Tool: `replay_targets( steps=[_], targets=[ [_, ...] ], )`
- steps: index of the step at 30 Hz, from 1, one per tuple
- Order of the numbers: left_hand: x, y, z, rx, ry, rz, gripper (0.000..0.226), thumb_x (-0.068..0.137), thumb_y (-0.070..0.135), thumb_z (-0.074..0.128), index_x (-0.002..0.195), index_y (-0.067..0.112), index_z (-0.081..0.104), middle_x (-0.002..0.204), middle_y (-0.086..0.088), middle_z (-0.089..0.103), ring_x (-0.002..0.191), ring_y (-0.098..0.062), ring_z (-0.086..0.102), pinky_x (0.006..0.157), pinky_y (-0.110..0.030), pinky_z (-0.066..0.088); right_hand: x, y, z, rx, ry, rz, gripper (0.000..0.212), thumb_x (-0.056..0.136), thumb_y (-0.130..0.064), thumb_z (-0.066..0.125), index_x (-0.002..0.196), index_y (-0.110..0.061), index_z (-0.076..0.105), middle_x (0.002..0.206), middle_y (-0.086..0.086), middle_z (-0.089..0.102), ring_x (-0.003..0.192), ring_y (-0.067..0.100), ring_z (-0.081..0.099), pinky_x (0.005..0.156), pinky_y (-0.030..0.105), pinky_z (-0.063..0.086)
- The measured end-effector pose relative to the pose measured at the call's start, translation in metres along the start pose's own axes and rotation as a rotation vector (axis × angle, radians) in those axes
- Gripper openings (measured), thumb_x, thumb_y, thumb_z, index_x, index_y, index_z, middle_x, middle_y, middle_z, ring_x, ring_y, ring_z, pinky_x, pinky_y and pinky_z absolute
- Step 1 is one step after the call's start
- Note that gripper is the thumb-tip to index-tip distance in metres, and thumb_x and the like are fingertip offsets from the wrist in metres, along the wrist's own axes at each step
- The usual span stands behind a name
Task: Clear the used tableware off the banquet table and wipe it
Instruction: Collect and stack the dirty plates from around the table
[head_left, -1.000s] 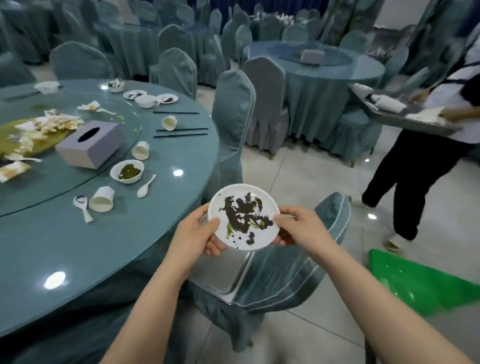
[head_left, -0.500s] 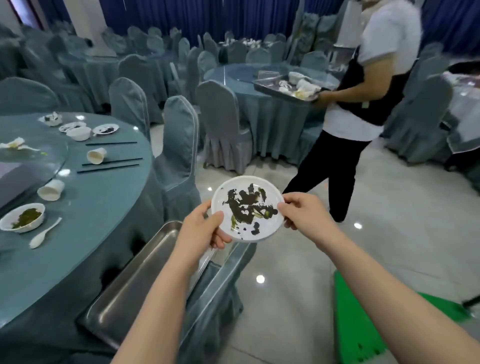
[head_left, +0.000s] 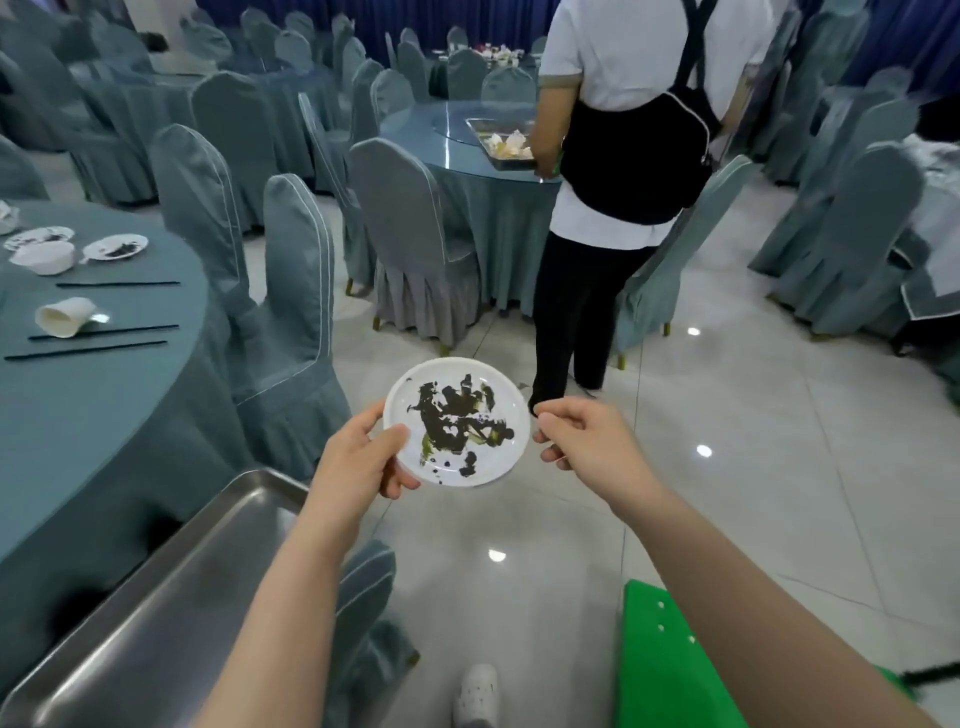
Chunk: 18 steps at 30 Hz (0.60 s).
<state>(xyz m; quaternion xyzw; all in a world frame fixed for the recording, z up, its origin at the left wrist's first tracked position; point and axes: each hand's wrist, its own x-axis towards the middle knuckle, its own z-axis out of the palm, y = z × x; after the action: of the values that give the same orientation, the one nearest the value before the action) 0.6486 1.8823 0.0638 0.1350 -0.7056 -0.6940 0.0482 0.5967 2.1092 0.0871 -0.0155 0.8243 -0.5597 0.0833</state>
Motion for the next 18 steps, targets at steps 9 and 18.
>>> replay_targets(
  steps=[9,18],
  targets=[
    [0.168,0.004,0.058,-0.038,0.227,-0.063,0.041,0.089,0.006,0.043,0.123,0.023,0.059,0.053,-0.007,0.060,0.038,-0.010,0.045,0.053,-0.030,0.043,0.176,0.020,-0.067,-0.126,-0.070,0.004,0.018,0.091,-0.025,0.055,0.105,-0.027,0.065,0.084,-0.009,0.071,0.073,0.004,0.067,0.073,0.025,0.052],
    [0.322,0.019,0.105,-0.043,0.409,-0.071,0.036,0.092,0.016,0.047,0.119,0.036,0.060,0.058,-0.003,0.064,0.040,-0.007,0.045,0.043,-0.023,0.041,0.366,0.005,-0.114,-0.145,-0.164,-0.056,0.017,0.089,-0.018,0.058,0.103,-0.021,0.068,0.092,-0.004,0.072,0.083,0.011,0.068,0.074,0.021,0.053]
  ],
)
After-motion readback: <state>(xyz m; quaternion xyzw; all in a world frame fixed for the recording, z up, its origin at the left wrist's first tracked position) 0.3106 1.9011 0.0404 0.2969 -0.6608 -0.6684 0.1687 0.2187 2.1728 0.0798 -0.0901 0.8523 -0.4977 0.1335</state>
